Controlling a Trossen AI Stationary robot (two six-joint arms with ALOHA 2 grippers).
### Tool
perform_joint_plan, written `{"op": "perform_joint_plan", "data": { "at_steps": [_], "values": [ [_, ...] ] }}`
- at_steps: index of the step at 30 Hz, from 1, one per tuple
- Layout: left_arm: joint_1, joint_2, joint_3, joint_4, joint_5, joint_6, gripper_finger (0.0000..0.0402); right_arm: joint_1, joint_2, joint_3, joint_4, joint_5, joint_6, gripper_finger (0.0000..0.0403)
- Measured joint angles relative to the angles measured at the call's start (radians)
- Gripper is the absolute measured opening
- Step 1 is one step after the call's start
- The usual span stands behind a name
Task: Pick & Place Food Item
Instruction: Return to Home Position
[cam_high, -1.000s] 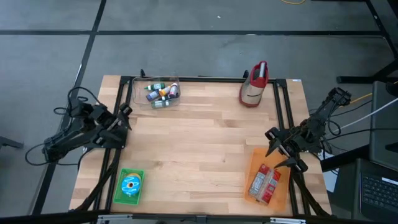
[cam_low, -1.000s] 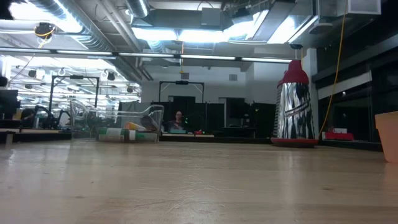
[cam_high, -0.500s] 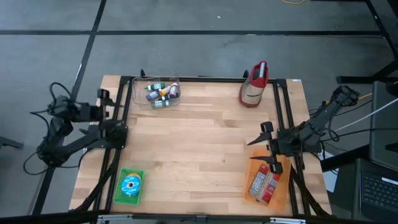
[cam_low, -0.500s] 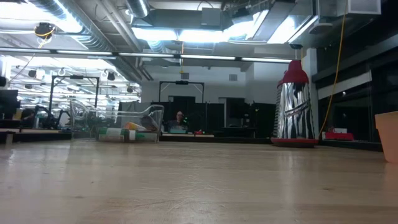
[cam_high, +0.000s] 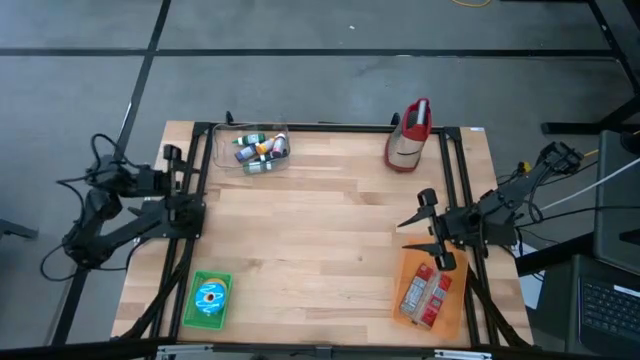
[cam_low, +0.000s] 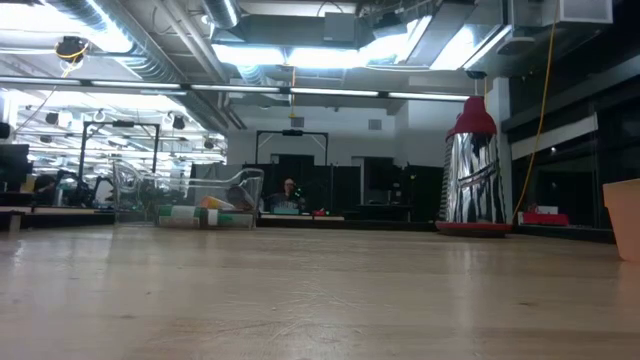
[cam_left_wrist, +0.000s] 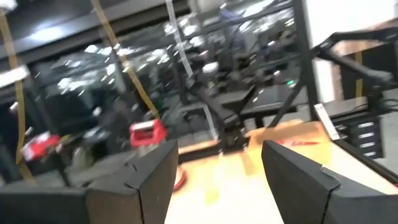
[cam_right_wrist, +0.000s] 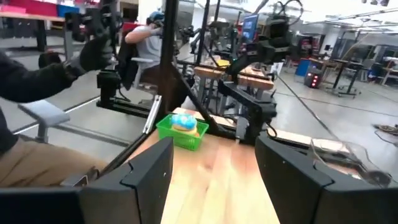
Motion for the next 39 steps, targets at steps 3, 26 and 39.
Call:
{"op": "perform_joint_plan", "data": {
  "at_steps": [3, 26, 39],
  "values": [
    [-0.005, 0.0, -0.098, 0.101, 0.05, -0.007, 0.0228, -0.005, -0.082, -0.097, 0.014, -0.023, 0.004, 0.023],
    [-0.009, -0.002, -0.639, 0.692, -0.012, -0.183, 0.023, -0.006, -0.669, -0.503, 0.036, -0.282, 0.093, 0.023],
    [-0.008, 0.021, -0.638, 0.581, -0.109, -0.047, 0.0228, -0.01, -0.63, -0.502, -0.106, -0.209, 0.107, 0.023]
  ]
}}
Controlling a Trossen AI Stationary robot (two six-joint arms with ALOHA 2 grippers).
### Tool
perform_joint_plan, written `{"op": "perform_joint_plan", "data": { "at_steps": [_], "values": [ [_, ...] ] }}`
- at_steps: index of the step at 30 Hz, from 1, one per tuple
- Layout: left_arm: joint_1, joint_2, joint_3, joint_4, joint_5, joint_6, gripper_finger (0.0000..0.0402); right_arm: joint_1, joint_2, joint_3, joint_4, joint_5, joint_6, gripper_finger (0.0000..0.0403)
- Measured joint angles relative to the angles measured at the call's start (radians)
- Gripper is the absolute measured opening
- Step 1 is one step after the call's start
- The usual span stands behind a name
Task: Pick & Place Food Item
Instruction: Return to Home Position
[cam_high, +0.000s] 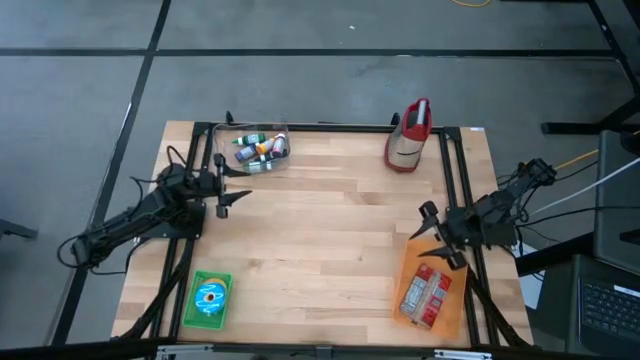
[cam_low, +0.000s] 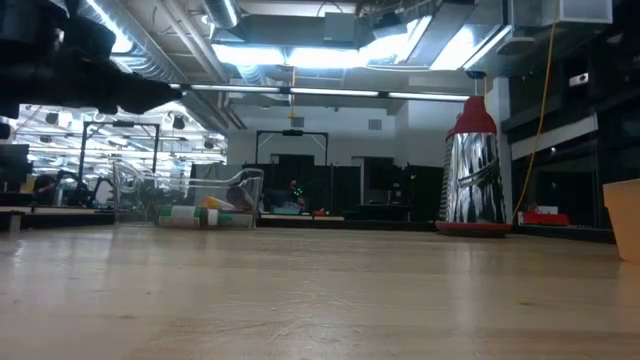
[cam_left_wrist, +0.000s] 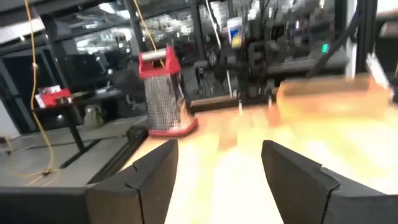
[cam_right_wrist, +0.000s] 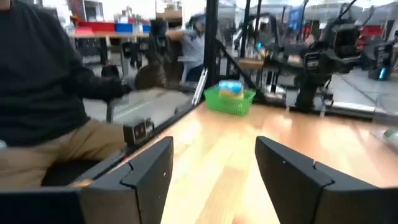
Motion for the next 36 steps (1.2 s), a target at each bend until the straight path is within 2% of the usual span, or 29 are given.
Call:
{"op": "perform_joint_plan", "data": {
  "at_steps": [3, 6, 11, 17, 27, 36],
  "values": [
    [0.002, 0.025, 0.0, -0.002, -0.002, 0.059, 0.023, 0.0, 0.069, 0.0, -0.003, 0.012, 0.051, 0.0231],
    [0.002, 0.063, 0.0, -0.005, -0.002, 0.056, 0.023, 0.0, 0.127, 0.0, 0.001, 0.022, 0.117, 0.0231],
    [0.002, 0.147, 0.0, -0.005, -0.002, 0.057, 0.0228, 0.0, 0.178, 0.0, 0.004, 0.04, 0.1, 0.0231],
    [0.002, 0.187, 0.0, -0.005, -0.002, 0.097, 0.0229, 0.0, 0.179, 0.0, 0.01, 0.06, 0.099, 0.023],
    [-0.001, 0.187, 0.0, -0.004, 0.005, -0.059, 0.0228, 0.0, 0.179, 0.0, 0.034, 0.06, 0.069, 0.023],
    [-0.001, 0.187, -0.001, -0.003, 0.004, -0.065, 0.0229, 0.0, 0.179, 0.0, 0.033, 0.06, 0.069, 0.023]
  ]
}}
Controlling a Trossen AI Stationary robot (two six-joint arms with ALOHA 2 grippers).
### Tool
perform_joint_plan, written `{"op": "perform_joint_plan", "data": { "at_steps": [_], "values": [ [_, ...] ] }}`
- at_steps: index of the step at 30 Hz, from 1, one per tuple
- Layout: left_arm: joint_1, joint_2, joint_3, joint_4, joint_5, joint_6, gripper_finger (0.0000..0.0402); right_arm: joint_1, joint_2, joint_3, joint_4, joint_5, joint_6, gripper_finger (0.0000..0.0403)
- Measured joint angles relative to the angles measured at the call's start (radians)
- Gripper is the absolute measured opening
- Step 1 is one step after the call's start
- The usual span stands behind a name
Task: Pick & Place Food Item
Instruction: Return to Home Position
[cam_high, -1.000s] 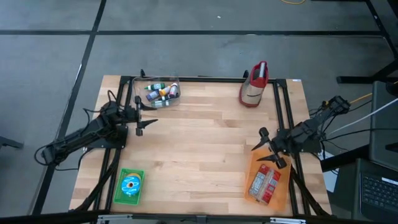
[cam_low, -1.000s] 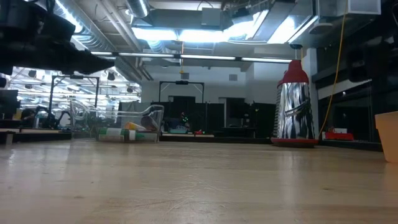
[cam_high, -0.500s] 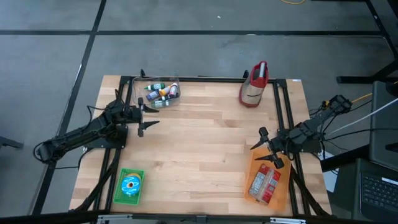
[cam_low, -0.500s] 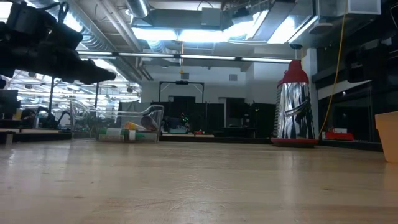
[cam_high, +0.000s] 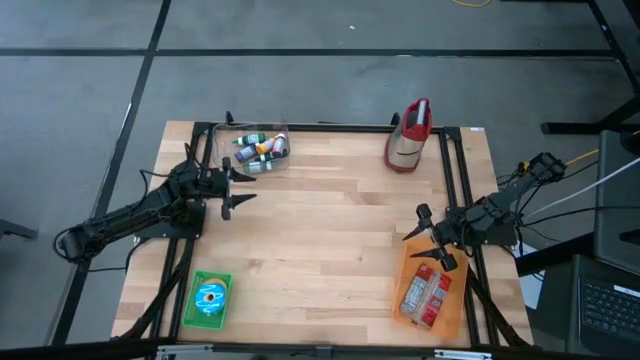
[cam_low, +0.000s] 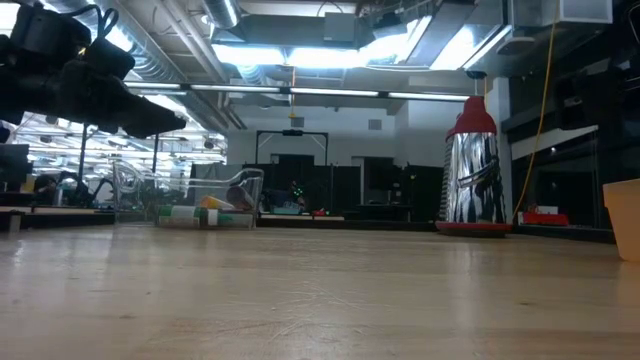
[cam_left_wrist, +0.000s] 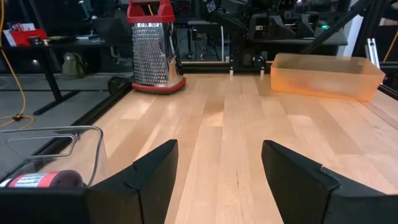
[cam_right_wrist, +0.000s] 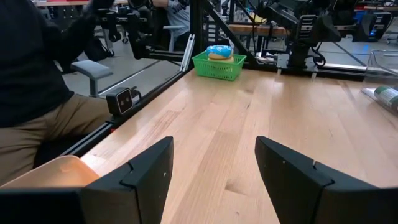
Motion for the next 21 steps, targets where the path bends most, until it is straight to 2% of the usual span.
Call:
{"op": "perform_joint_plan", "data": {
  "at_steps": [6, 14, 19, 21],
  "values": [
    [-0.021, -0.01, 0.0, 0.0, -0.011, 0.0, 0.023, 0.0, 0.0, 0.0, -0.001, 0.0, 0.0, 0.023],
    [-0.175, -0.206, 0.0, 0.006, -0.002, 0.0, 0.023, 0.0, 0.0, 0.0, -0.002, 0.0, 0.0, 0.023],
    [-0.243, -0.21, 0.001, 0.106, 0.001, 0.0, 0.0228, 0.0, 0.0, 0.0, -0.005, 0.0, -0.001, 0.023],
    [-0.263, -0.21, 0.0, 0.086, 0.001, 0.0, 0.0228, 0.0, 0.0, 0.0, -0.005, 0.0, -0.001, 0.023]
  ]
}}
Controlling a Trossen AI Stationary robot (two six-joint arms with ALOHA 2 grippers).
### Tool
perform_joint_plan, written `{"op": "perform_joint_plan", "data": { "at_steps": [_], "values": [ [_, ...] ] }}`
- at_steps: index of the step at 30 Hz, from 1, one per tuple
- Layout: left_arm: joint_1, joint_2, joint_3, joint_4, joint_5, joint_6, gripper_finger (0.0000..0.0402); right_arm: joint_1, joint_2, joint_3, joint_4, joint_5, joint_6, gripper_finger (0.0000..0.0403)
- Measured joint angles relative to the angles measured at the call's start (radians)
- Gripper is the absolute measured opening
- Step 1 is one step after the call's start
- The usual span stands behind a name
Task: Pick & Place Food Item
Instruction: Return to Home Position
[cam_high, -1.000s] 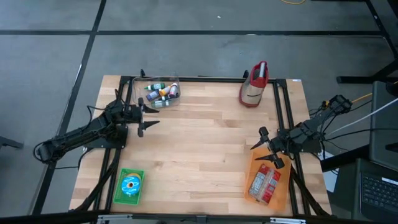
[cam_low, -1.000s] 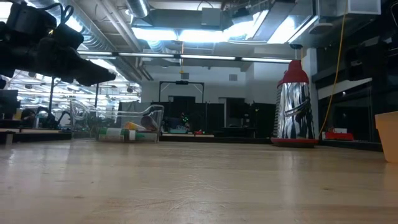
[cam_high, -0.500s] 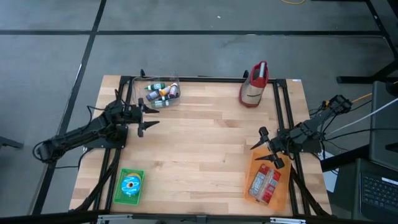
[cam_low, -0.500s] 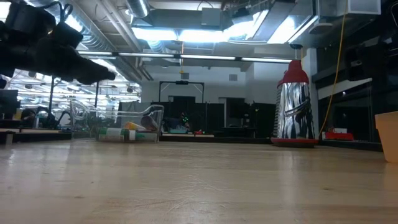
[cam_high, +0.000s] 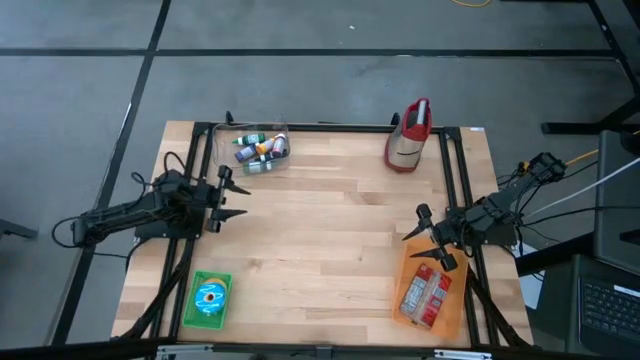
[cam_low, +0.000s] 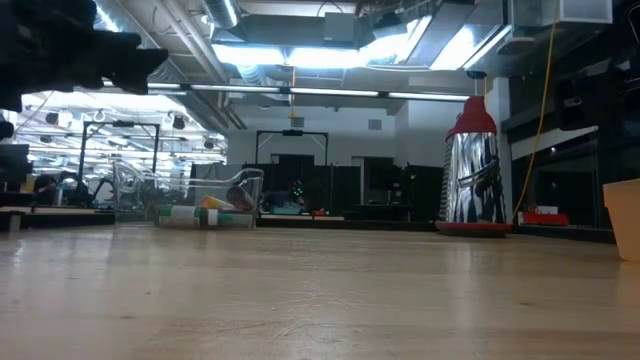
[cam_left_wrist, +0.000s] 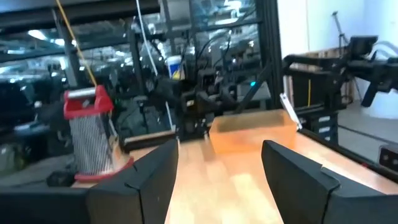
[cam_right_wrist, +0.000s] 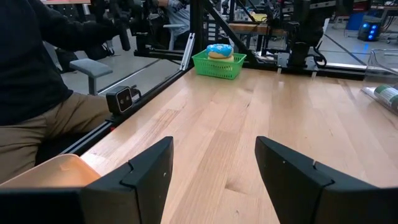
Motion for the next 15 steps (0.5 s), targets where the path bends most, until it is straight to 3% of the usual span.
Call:
{"op": "perform_joint_plan", "data": {
  "at_steps": [11, 15],
  "values": [
    [-0.008, 0.0, 0.0, -0.006, -0.003, 0.0, 0.0229, 0.0, -0.001, 0.0, -0.003, 0.0, 0.0, 0.023],
    [-0.002, 0.0, 0.0, -0.002, -0.003, 0.0, 0.023, -0.007, -0.055, 0.0, -0.011, -0.003, -0.002, 0.023]
  ]
}}
